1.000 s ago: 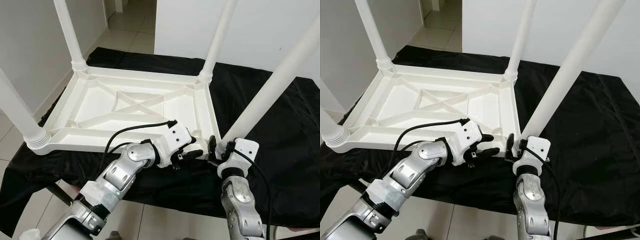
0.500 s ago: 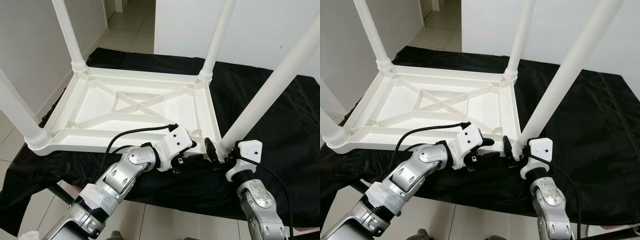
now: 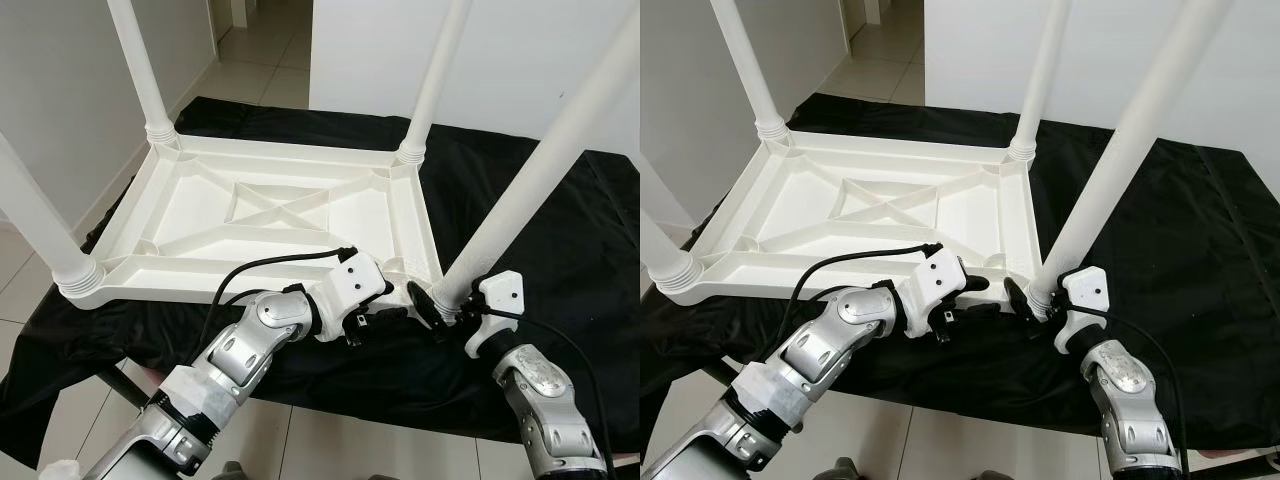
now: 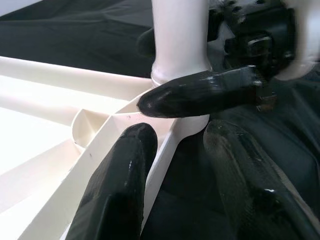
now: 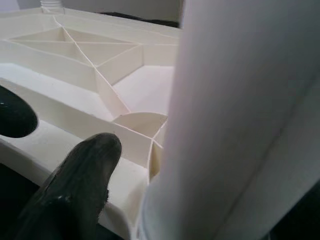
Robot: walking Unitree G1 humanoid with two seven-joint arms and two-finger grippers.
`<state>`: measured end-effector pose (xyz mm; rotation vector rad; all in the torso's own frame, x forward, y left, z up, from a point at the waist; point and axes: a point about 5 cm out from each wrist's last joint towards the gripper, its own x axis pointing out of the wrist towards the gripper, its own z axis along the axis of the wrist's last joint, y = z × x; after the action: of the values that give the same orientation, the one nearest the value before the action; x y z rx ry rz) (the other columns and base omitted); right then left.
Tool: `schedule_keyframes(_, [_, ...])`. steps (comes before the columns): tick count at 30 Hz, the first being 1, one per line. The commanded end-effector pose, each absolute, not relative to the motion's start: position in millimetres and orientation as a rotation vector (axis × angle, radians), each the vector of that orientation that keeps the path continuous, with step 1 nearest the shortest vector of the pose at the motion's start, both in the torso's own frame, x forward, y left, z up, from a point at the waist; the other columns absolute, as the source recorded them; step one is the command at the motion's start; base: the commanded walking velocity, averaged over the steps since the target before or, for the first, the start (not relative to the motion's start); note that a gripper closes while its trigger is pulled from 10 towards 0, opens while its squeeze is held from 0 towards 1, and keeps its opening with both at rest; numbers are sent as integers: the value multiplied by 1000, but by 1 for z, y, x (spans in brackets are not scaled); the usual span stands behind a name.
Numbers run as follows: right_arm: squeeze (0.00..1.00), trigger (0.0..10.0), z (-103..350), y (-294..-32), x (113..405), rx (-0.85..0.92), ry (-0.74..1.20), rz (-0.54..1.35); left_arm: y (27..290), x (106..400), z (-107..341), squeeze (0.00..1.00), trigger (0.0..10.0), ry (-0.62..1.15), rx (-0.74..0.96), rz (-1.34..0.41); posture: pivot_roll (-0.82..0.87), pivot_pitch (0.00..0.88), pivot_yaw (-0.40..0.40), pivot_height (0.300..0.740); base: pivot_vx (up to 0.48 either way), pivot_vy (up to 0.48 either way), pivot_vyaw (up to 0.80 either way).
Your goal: Building children table
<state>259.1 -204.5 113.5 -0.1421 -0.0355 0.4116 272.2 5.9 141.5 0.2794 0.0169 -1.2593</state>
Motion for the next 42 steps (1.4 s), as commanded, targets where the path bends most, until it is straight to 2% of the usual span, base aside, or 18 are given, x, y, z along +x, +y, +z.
schedule_keyframes(1, [0,5255,112,-209,259,-150,-30,408,5,270,143,0,10000,26,289,-1347,16,0,-1,740,0,0,0])
schedule_keyframes(2, [0,4588,112,-210,262,-160,-29,416,5,271,144,0,10000,26,288,-1346,18,0,0,740,0,0,0])
schedule_keyframes(3, [0,4588,112,-210,262,-160,-29,416,5,271,144,0,10000,26,288,-1346,18,0,0,740,0,0,0])
schedule_keyframes(5, [0,0,111,-211,267,-163,-32,434,6,272,143,0,10000,31,286,-1344,20,0,3,740,0,0,0])
schedule_keyframes(15, [0,0,108,-208,267,-142,-26,480,6,271,143,0,10000,37,286,-1344,19,0,-2,740,0,0,0])
schedule_keyframes(16, [0,10000,106,-208,265,-136,-18,478,6,270,142,0,10000,42,281,-1343,18,0,-1,740,0,0,0])
schedule_keyframes(20, [0,10000,103,-210,263,-120,-14,448,7,269,141,0,10000,51,274,-1341,16,0,1,740,0,0,0])
schedule_keyframes(24, [0,10000,103,-206,267,-62,3,276,10,270,140,0,10000,53,280,-1333,17,0,-4,740,0,0,0])
schedule_keyframes(29, [0,10000,103,-202,268,-52,11,211,11,271,140,0,10000,50,279,-1324,19,0,-2,740,0,0,0])
schedule_keyframes(32, [0,10000,104,-189,267,-31,8,107,13,277,143,0,10000,41,279,-1297,25,0,-7,740,0,0,0])
schedule_keyframes(37, [0,10000,104,-183,267,-3,17,25,14,279,145,0,10000,37,280,-1287,26,0,-7,740,0,0,0])
schedule_keyframes(42, [0,10000,107,-173,260,33,11,-260,16,283,146,0,10000,33,285,-1272,34,0,-17,740,0,0,0])
